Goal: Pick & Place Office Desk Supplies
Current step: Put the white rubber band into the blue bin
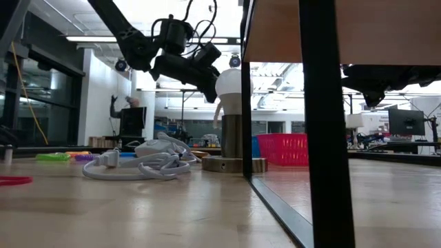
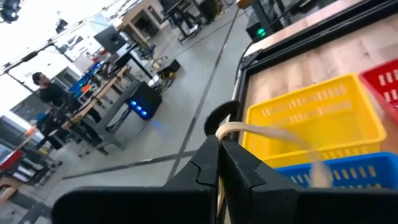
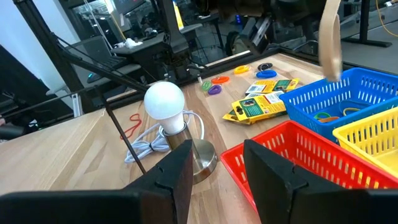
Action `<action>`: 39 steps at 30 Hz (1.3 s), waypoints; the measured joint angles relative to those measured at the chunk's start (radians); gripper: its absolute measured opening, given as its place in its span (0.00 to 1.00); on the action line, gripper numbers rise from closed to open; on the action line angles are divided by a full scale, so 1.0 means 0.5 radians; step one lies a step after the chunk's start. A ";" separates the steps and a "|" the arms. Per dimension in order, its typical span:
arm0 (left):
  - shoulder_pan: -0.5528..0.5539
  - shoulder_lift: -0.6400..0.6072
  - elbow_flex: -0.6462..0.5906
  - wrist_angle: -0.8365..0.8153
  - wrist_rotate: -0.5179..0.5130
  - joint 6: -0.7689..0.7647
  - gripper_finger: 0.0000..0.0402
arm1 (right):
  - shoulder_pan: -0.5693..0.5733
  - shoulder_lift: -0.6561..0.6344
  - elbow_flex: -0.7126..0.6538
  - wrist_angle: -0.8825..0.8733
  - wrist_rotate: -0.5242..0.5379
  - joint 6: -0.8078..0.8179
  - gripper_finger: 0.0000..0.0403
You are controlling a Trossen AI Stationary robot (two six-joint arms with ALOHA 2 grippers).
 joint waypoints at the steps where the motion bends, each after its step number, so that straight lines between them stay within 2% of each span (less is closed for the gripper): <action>1: 0.000 0.000 0.000 0.000 0.021 0.003 0.00 | 0.000 0.000 0.000 0.000 0.000 0.000 0.32; 9: 0.018 0.051 0.002 0.014 0.254 0.062 0.00 | 0.000 0.000 -0.001 0.000 -0.001 0.000 0.32; 18: 0.021 0.085 0.002 0.052 0.262 0.118 0.00 | 0.001 0.000 -0.001 0.000 0.000 0.000 0.32; 39: 0.057 0.152 0.002 -0.044 0.388 -0.011 0.00 | 0.000 0.000 0.000 0.000 0.000 0.000 0.32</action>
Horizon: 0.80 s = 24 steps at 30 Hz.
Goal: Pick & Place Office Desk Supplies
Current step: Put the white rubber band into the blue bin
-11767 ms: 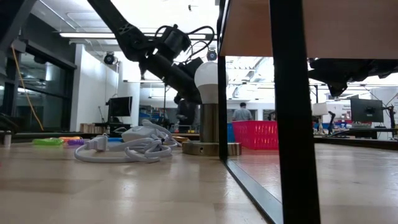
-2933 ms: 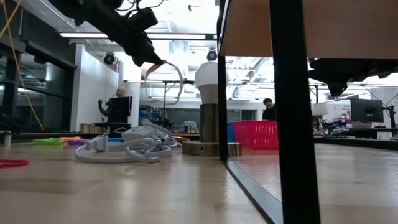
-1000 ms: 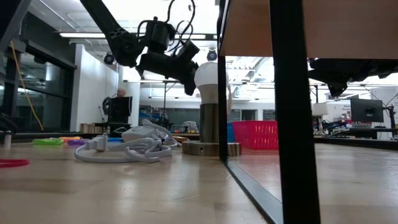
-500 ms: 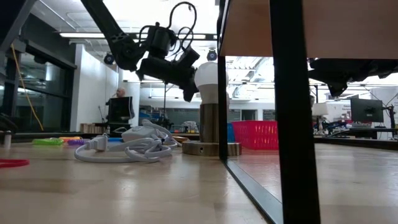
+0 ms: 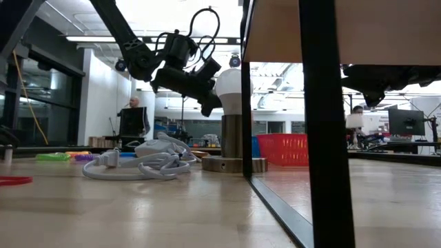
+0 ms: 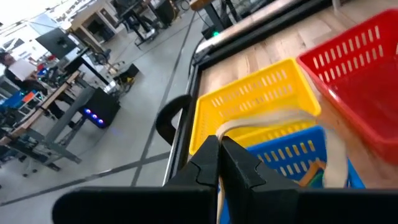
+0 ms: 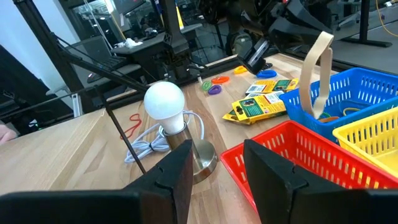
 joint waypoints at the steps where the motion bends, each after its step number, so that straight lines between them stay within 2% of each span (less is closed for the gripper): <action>1: 0.000 0.000 0.000 0.005 0.000 -0.014 0.00 | 0.001 0.000 0.000 0.000 -0.001 0.000 0.32; 12: 0.001 -0.001 0.000 -0.049 -0.002 -0.027 0.15 | 0.000 0.000 0.000 0.000 0.000 0.000 0.32; 18: 0.001 -0.001 0.000 -0.057 -0.019 -0.033 0.16 | 0.000 0.000 0.000 0.000 -0.001 0.000 0.32; 24: 0.001 -0.001 0.000 -0.186 -0.085 -0.166 0.16 | 0.001 0.000 -0.001 0.000 0.000 0.000 0.32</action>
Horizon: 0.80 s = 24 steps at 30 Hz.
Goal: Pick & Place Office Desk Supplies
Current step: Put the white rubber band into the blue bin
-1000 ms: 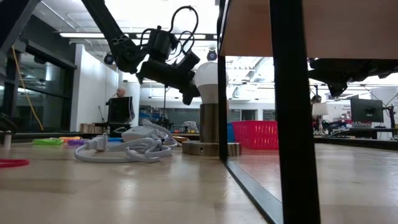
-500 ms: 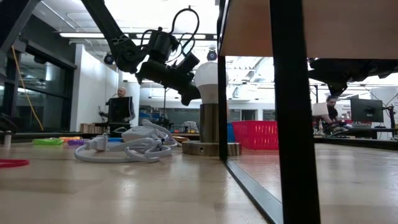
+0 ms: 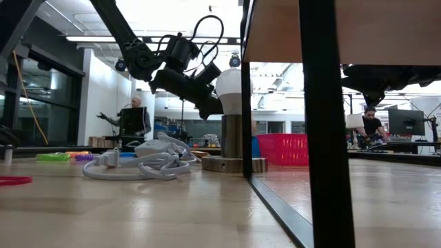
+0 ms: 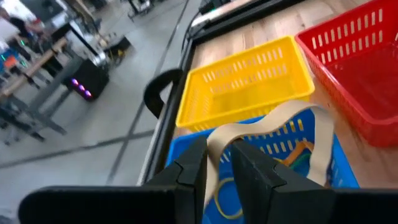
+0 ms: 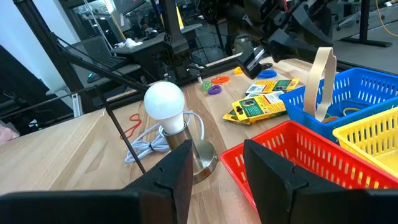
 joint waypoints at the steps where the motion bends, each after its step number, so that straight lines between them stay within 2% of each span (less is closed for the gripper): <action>1: 0.002 0.000 0.000 -0.021 -0.002 -0.024 0.17 | 0.000 0.000 0.001 0.000 0.000 0.000 0.32; 6: 0.024 0.000 0.007 -0.131 0.000 -0.110 0.17 | -0.001 0.000 0.000 0.000 0.000 0.000 0.32; 12: 0.060 0.000 0.119 -0.447 0.020 -0.187 0.17 | 0.000 0.000 0.001 0.000 0.000 0.000 0.32; 24: 0.063 -0.002 0.458 -0.946 0.117 -0.002 0.17 | -0.001 0.000 0.000 0.000 0.000 0.000 0.32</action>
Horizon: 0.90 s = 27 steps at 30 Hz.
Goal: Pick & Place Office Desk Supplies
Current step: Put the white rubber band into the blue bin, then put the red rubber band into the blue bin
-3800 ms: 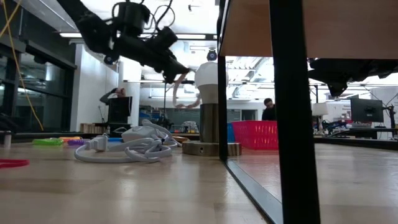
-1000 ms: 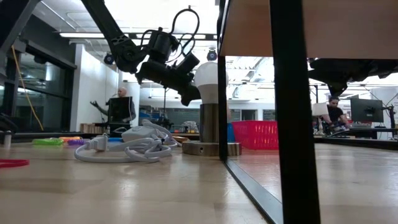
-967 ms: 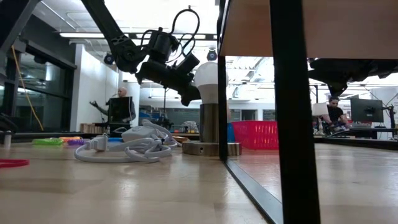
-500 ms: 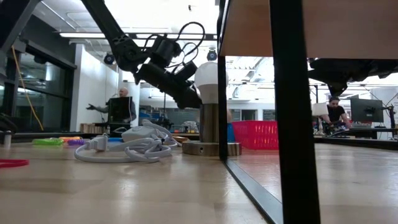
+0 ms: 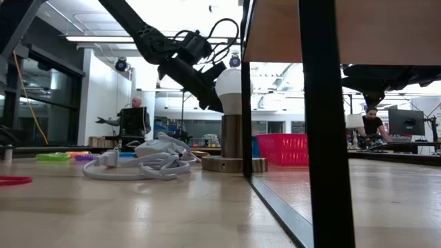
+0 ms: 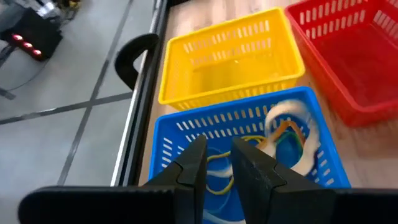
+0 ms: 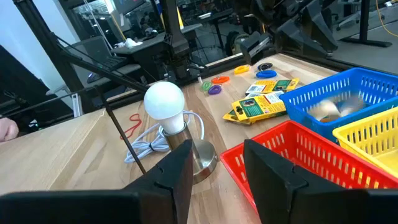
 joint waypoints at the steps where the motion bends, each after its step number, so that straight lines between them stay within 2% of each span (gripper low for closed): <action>1: 0.001 0.000 0.022 -0.045 0.003 0.019 0.17 | 0.000 0.000 0.000 0.000 0.000 0.000 0.32; 17: -0.002 0.000 0.075 -0.179 -0.020 0.041 0.17 | 0.001 0.000 0.001 0.000 0.000 0.000 0.32; 22: -0.061 -0.059 0.075 -0.425 -0.301 -0.131 0.17 | 0.000 0.000 0.001 0.000 0.000 0.000 0.32; 27: -0.215 -0.200 0.076 -0.849 -0.684 -0.395 0.17 | 0.000 0.000 0.001 0.000 0.000 0.000 0.32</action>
